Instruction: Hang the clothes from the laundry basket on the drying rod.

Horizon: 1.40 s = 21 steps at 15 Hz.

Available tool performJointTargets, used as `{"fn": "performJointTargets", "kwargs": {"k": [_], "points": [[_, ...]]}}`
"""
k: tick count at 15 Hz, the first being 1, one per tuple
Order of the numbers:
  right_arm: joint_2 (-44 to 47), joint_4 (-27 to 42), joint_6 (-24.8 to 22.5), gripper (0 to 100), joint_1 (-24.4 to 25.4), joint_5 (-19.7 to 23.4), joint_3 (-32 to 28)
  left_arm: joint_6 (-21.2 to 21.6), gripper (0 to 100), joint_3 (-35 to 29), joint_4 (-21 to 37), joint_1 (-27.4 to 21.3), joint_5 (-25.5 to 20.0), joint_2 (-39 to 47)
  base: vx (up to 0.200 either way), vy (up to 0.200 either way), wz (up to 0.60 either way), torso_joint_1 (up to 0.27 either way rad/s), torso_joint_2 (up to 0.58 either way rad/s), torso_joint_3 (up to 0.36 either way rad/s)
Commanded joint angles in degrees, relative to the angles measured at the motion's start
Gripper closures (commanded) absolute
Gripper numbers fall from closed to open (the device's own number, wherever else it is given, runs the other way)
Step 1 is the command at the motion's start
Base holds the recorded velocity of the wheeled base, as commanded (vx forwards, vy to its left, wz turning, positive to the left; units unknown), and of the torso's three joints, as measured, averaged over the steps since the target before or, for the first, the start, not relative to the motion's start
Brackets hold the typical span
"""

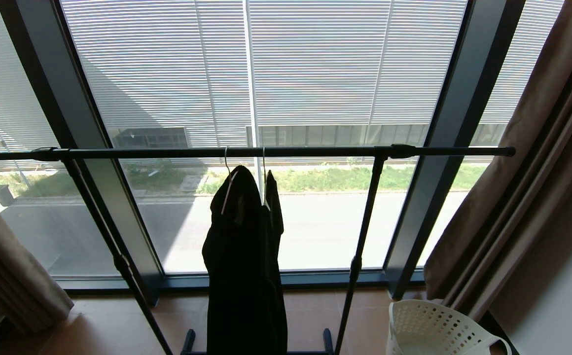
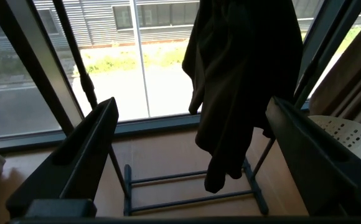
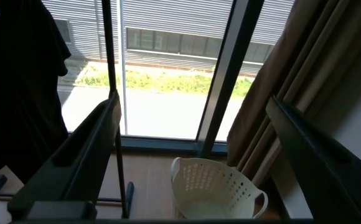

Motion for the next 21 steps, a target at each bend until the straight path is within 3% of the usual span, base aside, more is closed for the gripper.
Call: {"fn": "performJointTargets", "kwargs": {"k": [1,7,9,11,13,14,15,18,21], "points": [[0.02,-0.04,0.05,0,0.0,0.15,0.1,-0.07,0,0.0,-0.03,0.03,0.02,0.32,0.0,0.0,0.0,0.0,0.0,0.0],[0.02,-0.21,0.05,0,0.0,0.15,0.1,-0.6,0,0.0,-0.03,0.03,0.99,0.4,0.0,0.0,0.0,0.0,0.0,0.0],[0.02,-0.21,0.05,0,0.0,0.15,0.1,-0.95,0,0.0,-0.03,0.03,6.0,0.4,0.0,0.0,0.0,0.0,0.0,0.0],[0.02,-0.21,0.05,0,0.0,0.15,0.1,-1.3,0,0.0,-0.12,1.35,6.44,0.49,0.0,0.0,0.0,0.0,0.0,0.0],[0.02,-0.21,0.05,0,0.0,0.15,0.1,-0.69,0,0.0,-0.12,12.16,5.91,1.63,0.0,0.0,0.0,0.0,0.0,0.0],[0.02,-0.21,0.05,0,0.0,0.15,0.1,0.11,0,0.0,0.06,18.05,2.31,0.67,0.0,0.0,0.0,0.0,0.0,0.0],[0.02,-0.21,0.05,0,0.0,0.15,0.1,0.19,0,0.0,-0.03,18.05,-1.82,-0.21,0.0,0.0,0.0,0.0,0.0,0.0],[0.02,-0.21,0.05,0,0.0,0.15,0.1,0.28,0,0.0,-0.03,17.43,-1.74,-0.21,0.0,0.0,0.0,0.0,0.0,0.0],[0.02,-0.21,0.05,0,0.0,0.15,0.1,0.11,0,0.0,-0.03,10.58,-1.65,-1.09,0.0,0.0,0.0,0.0,0.0,0.0]]}}
